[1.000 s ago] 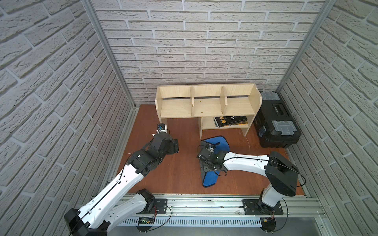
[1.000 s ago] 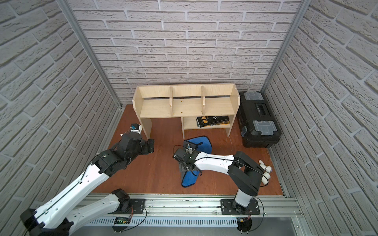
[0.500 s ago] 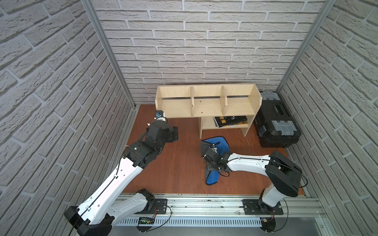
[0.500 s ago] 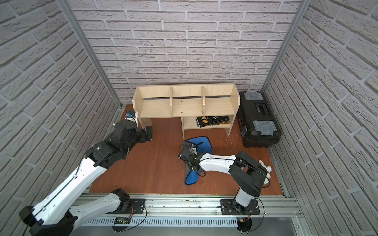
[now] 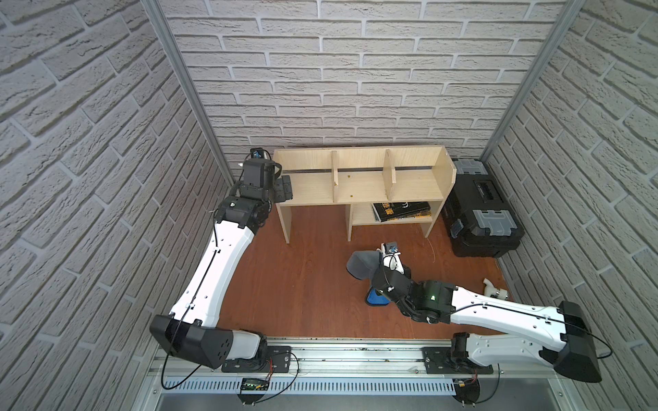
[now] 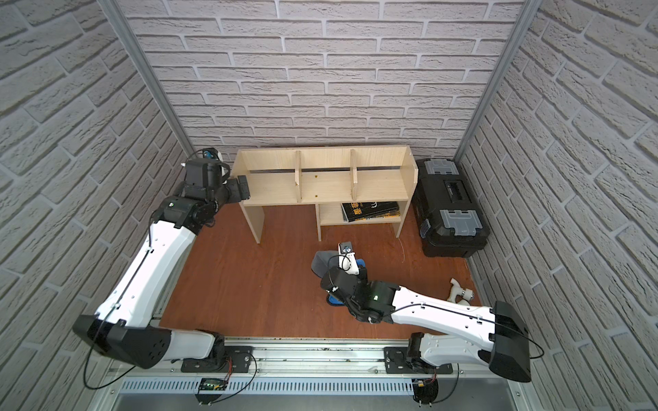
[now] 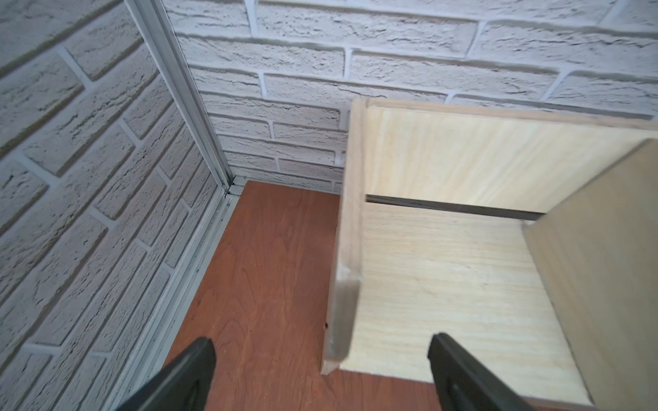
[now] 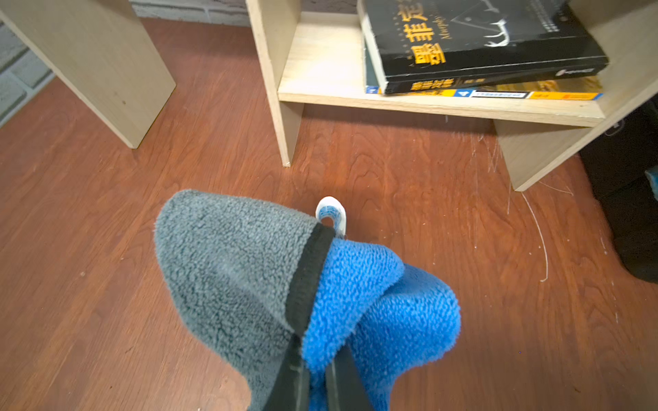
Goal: Wipe the bookshelf clean with a cloth
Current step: Hold the shelf at the center of the board, then wipe the dust from the shelf.
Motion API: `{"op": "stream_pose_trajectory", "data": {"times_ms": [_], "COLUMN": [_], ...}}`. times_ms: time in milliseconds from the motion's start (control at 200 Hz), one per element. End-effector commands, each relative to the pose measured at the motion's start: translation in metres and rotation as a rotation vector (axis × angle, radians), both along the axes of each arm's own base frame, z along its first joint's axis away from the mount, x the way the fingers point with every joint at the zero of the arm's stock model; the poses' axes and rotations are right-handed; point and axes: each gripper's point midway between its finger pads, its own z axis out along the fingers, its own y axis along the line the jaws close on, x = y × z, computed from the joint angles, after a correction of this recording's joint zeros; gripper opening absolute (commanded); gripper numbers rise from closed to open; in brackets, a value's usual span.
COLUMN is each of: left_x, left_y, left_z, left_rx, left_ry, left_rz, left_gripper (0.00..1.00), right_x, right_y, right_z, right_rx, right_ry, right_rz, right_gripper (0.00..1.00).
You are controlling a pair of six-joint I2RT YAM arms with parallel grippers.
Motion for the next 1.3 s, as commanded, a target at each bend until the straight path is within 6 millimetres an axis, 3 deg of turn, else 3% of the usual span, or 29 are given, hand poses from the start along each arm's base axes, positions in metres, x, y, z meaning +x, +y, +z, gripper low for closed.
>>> {"op": "stream_pose_trajectory", "data": {"times_ms": [0, 205, 325, 415, 525, 740, 895, 995, 1195, 1295], "left_x": [0.026, 0.046, 0.046, 0.044, 0.045, 0.044, 0.045, 0.045, 0.047, 0.047], "left_y": [0.0, -0.011, -0.016, -0.02, -0.02, -0.011, -0.011, -0.006, -0.01, -0.012], "left_z": [0.002, -0.019, -0.028, -0.033, -0.035, -0.042, -0.048, -0.05, -0.052, -0.054], "left_rx": [-0.046, -0.091, -0.071, -0.07, -0.075, -0.041, -0.024, -0.029, -0.047, -0.042], "left_ry": [-0.067, -0.064, -0.08, -0.084, -0.069, -0.062, -0.055, -0.052, -0.054, -0.051], "left_rz": [-0.066, -0.135, -0.151, -0.155, -0.145, -0.111, -0.122, -0.114, -0.162, -0.174], "left_gripper": [0.94, 0.75, 0.57, 0.38, 0.23, 0.06, 0.0, 0.0, 0.0, 0.0], "right_x": [-0.001, -0.014, -0.01, 0.001, 0.021, 0.074, 0.121, 0.144, 0.17, 0.187], "right_y": [-0.008, 0.02, 0.017, 0.006, 0.016, 0.079, 0.101, 0.093, 0.098, 0.084], "right_z": [0.009, 0.02, 0.013, 0.011, 0.015, 0.029, 0.06, 0.072, 0.073, 0.05], "right_rx": [0.068, 0.183, 0.147, 0.09, -0.016, -0.058, -0.044, -0.092, -0.094, -0.064], "right_ry": [-0.044, -0.031, -0.026, -0.071, -0.186, -0.293, -0.398, -0.438, -0.503, -0.427], "right_rz": [-0.034, 0.169, 0.131, 0.039, 0.03, 0.169, 0.168, 0.049, 0.016, -0.003], "right_gripper": [0.03, 0.03, 0.02, 0.02, 0.03, 0.02, 0.02, 0.02, 0.02, 0.02]}}
